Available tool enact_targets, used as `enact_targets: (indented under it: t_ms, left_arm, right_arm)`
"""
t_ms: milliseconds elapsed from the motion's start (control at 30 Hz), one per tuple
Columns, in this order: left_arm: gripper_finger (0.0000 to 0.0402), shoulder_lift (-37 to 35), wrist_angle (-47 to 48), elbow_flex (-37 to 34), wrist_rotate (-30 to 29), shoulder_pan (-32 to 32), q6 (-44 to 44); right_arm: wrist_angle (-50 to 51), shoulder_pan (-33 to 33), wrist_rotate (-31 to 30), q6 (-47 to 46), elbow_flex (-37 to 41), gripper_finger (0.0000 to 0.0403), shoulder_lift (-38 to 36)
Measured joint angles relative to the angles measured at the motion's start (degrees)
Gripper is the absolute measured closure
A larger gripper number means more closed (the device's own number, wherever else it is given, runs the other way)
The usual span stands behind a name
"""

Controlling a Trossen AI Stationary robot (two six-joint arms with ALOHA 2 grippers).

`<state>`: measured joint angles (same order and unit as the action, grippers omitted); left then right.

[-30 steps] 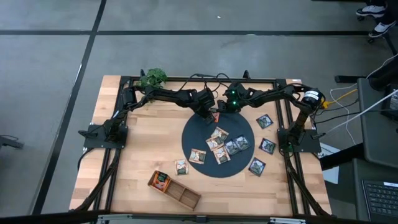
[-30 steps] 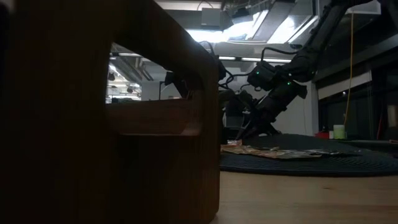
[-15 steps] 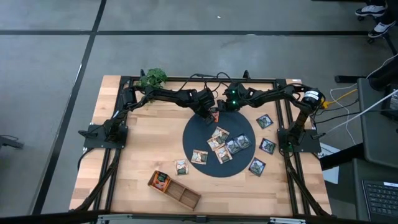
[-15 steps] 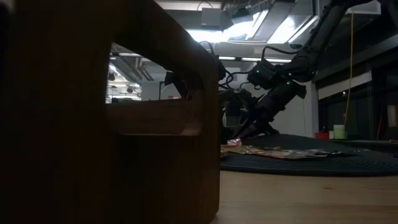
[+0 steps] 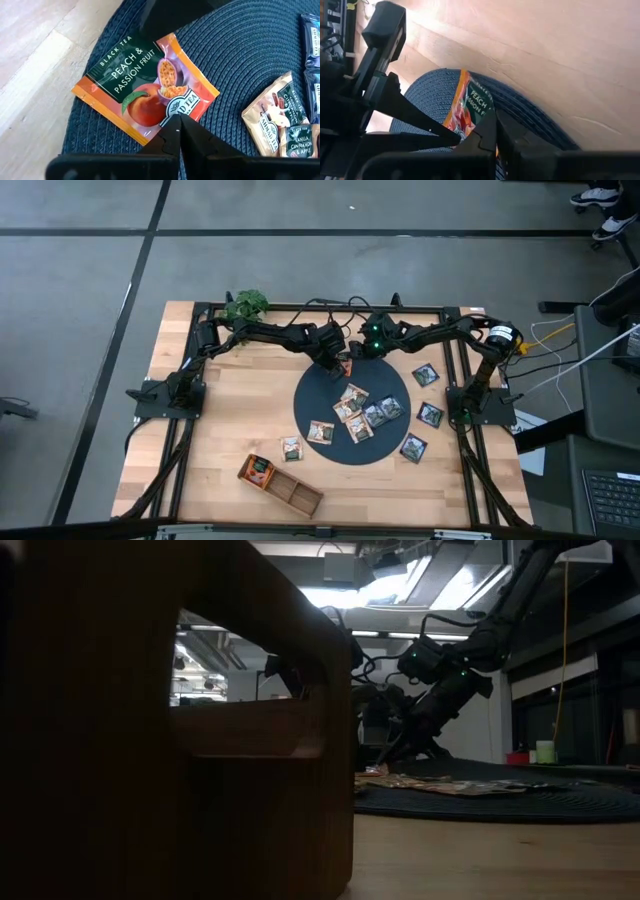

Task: Pick & Place Tea
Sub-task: Put the orange tea bag into the left section of the wooden organizer

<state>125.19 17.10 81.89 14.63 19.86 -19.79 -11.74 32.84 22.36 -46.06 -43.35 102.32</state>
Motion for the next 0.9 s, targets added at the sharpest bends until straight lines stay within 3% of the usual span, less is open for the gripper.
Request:
enact_targets:
  t_ms: [533, 733, 900]
  left_arm:
    - [0.0389, -9.05, 6.1, -0.35, -3.93, 0.48, 3.89]
    - [0.0384, -12.46, 7.6, -0.31, -1.76, 1.9, 6.32]
    - [0.0345, -14.16, 7.54, -0.28, 3.34, 4.8, 6.2]
  right_arm:
    - [-1.79, 0.7, -1.23, 3.58, -0.09, 0.04, -2.5]
    - [-1.64, 1.1, 1.52, 6.52, -0.09, 0.0401, -6.95]
    - [2.72, 0.85, 1.8, 10.58, -0.09, 0.0401, -10.43]
